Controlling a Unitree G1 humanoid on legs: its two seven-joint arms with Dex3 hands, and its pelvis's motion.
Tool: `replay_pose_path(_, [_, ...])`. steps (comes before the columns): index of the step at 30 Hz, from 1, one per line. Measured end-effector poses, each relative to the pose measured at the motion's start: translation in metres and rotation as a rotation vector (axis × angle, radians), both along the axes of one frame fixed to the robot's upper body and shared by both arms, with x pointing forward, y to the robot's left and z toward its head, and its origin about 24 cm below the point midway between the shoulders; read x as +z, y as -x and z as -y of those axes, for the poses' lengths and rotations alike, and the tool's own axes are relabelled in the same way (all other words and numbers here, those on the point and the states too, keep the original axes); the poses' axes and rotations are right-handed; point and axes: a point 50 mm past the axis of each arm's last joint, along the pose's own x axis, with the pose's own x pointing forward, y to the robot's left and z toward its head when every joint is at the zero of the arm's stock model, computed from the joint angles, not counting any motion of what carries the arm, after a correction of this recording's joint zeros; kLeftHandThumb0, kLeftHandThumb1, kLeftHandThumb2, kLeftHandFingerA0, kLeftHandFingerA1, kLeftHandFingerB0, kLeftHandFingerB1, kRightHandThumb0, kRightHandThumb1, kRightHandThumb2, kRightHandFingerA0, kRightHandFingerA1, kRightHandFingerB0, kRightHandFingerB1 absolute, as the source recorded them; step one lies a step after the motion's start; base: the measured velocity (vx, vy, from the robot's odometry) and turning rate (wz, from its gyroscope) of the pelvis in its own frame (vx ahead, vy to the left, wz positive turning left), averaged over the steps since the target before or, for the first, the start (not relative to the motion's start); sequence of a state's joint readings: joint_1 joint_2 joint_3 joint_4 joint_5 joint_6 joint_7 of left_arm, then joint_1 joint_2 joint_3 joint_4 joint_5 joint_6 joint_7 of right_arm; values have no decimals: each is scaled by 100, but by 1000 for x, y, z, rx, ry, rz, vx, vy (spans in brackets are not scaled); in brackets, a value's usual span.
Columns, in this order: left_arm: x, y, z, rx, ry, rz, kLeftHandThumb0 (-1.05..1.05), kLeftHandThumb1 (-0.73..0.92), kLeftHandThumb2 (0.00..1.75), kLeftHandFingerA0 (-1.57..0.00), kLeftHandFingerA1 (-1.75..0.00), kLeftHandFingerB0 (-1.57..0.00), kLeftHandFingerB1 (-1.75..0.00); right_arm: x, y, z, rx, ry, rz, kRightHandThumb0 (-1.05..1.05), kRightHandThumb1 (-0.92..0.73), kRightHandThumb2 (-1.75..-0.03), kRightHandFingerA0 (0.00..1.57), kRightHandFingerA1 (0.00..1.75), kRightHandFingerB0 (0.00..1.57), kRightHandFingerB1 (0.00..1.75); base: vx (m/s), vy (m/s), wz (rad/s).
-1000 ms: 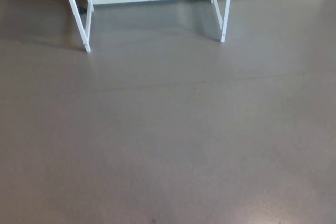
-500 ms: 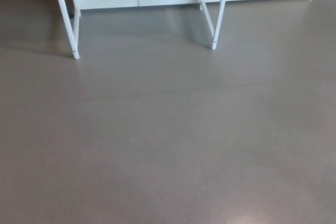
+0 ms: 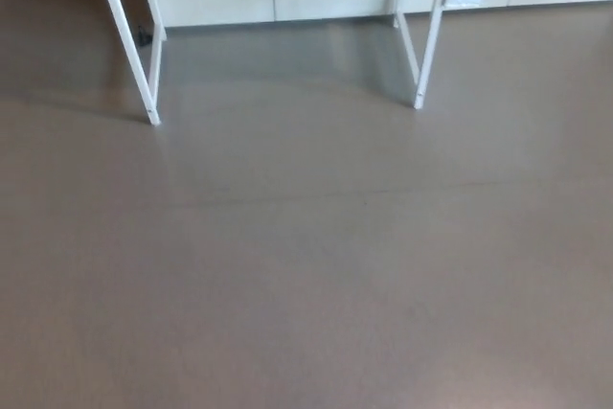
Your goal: The robot walk towards a table in front and uses its left hand to pickup a tennis ball on the left side and put it in a container on the right hand side
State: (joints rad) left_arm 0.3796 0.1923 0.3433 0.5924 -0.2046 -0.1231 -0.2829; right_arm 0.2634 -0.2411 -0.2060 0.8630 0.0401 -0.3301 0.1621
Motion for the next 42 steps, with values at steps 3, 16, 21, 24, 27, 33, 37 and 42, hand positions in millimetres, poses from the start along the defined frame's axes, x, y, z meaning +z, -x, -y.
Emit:
replay_pose_path(3, [0,0,0,2,1,-5,-26,56,57,-50,-41,-34,-33,1,-2,0,5,1,7,-63,-48,-55,70,58,48,42,294,-64,-3])
replay_pose_path(16, [1,-6,-3,-7,-7,0,-30,57,57,-52,-42,-34,-33,0,-5,-2,5,-8,14,-72,-42,-84,66,64,41,50,420,103,-15])
replay_pose_path(21, [1,-5,-4,-6,-8,-4,-29,58,57,-55,-42,-35,-33,-1,-3,-2,2,-9,10,-62,-50,-56,71,56,49,41,305,58,10])
replay_pose_path(24, [0,-1,-4,-2,-7,-17,-29,58,57,-56,-42,-36,-34,-2,3,-2,-1,-9,-2,-63,-50,-56,70,56,48,40,383,-76,15])
replay_pose_path(27, [-2,4,-4,3,-7,-35,-29,58,58,-56,-42,-35,-33,-4,9,-4,-2,-19,-19,-61,-49,-56,69,57,48,41,455,-161,31])
replay_pose_path(33, [-8,28,0,0,10,-91,-27,59,57,-49,-41,-35,-33,-6,34,2,-21,-10,-69,-63,-49,-56,71,58,48,42,389,-110,8])
replay_pose_path(37, [-11,45,1,7,21,-138,-30,58,57,-50,-41,-34,-33,-11,53,2,-36,-17,-122,-64,-50,-56,73,57,48,41,321,32,-15])
replay_pose_path(42, [-12,49,3,4,29,-149,-30,60,59,-51,-41,-34,-33,-15,68,1,-48,-22,-165,-66,-49,-56,72,60,47,45,501,178,-29])
